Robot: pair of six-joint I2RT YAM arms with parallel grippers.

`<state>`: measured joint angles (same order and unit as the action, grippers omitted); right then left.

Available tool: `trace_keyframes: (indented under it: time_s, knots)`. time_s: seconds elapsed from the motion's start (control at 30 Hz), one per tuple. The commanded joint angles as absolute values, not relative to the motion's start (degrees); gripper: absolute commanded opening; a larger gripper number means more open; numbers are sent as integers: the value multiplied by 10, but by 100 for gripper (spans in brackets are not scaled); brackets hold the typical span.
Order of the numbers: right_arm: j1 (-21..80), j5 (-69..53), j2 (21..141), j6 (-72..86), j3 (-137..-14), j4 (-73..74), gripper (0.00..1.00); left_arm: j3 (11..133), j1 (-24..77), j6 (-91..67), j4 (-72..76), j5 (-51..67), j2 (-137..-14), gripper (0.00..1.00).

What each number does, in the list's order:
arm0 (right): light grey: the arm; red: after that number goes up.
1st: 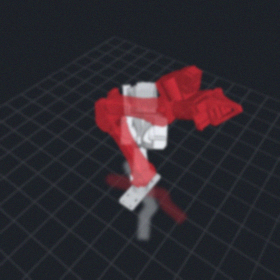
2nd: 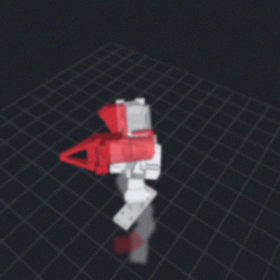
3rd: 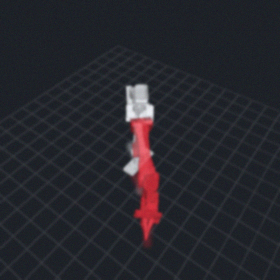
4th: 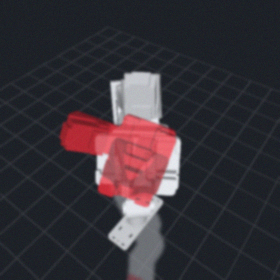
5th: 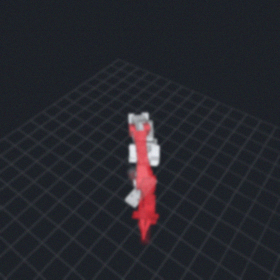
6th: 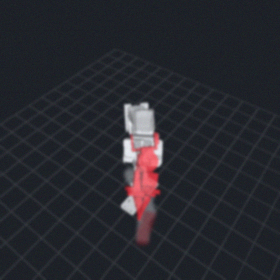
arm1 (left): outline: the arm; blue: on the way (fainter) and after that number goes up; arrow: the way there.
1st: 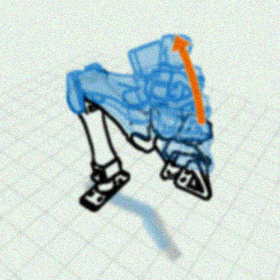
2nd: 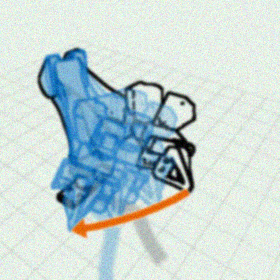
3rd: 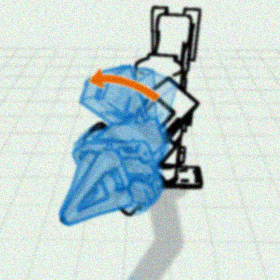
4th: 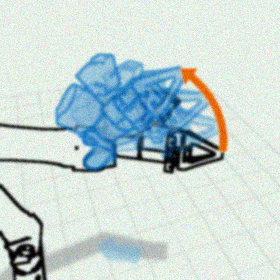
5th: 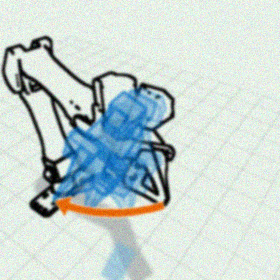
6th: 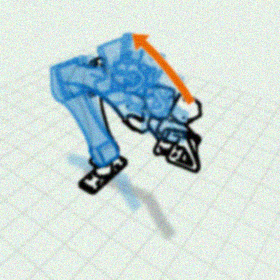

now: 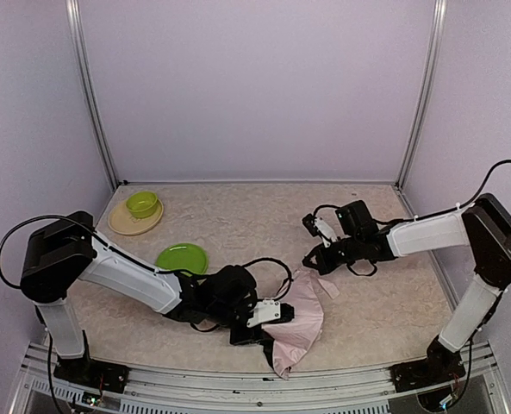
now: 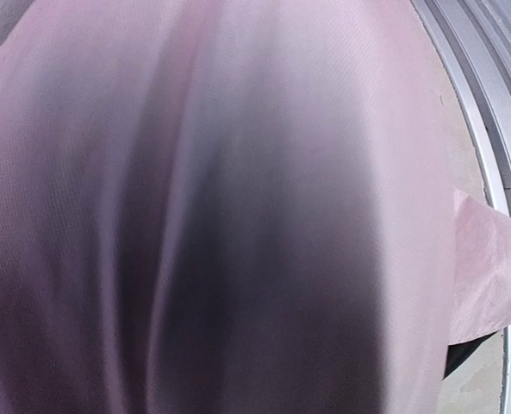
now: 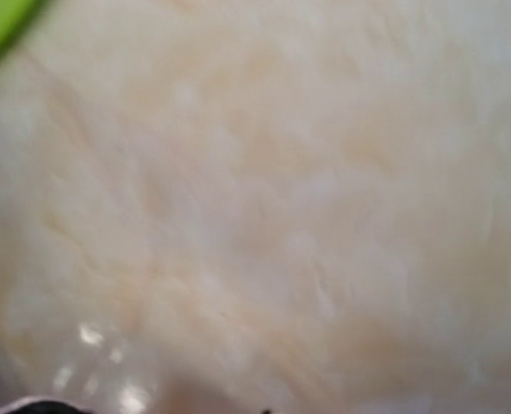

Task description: Put away the umbrella

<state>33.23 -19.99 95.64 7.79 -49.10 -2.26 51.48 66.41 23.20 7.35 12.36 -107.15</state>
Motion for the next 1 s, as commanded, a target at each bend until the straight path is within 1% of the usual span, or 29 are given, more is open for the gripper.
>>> trace_keyframes:
  time_s: [0.0,0.03,0.07,0.13,0.2,0.3,0.33,0.47,0.57,0.6,0.63,0.7,0.77,0.83,0.87,0.97]
  knots:
    - [305,-104,1004,85,-509,23,0,474,669,251,22,84,-1076,43]
    - [304,-96,1014,84,-515,37,0,472,669,251,23,81,-1074,38]
    - [304,-101,1021,84,-517,44,3,471,669,250,23,81,-1075,31]
    - [304,-135,1028,85,-517,49,13,472,669,245,26,76,-1081,19]
    - [304,-165,1030,80,-526,70,24,478,669,243,21,76,-1090,14]
    - [302,-174,1003,59,-536,120,43,487,669,244,9,70,-1099,13]
    - [296,-173,988,52,-539,148,48,489,668,247,6,70,-1100,13]
    - [267,-156,909,21,-556,234,58,491,666,251,0,81,-1098,13]
    - [267,-141,852,-37,-580,290,60,490,661,249,0,93,-1096,13]
    - [272,-160,841,-65,-581,293,63,490,659,248,0,97,-1096,13]
    - [286,-188,819,-100,-573,287,64,490,657,247,2,99,-1096,13]
    - [336,-243,756,-193,-523,242,75,492,653,242,2,98,-1099,13]
    - [401,-263,698,-255,-456,165,81,494,649,237,0,90,-1102,12]
    - [443,-279,653,-280,-392,89,87,497,647,237,-4,87,-1104,13]
    - [448,-285,634,-279,-365,55,88,498,647,237,-5,86,-1104,13]
    - [472,-295,615,-282,-310,-4,93,497,646,240,-4,90,-1099,14]
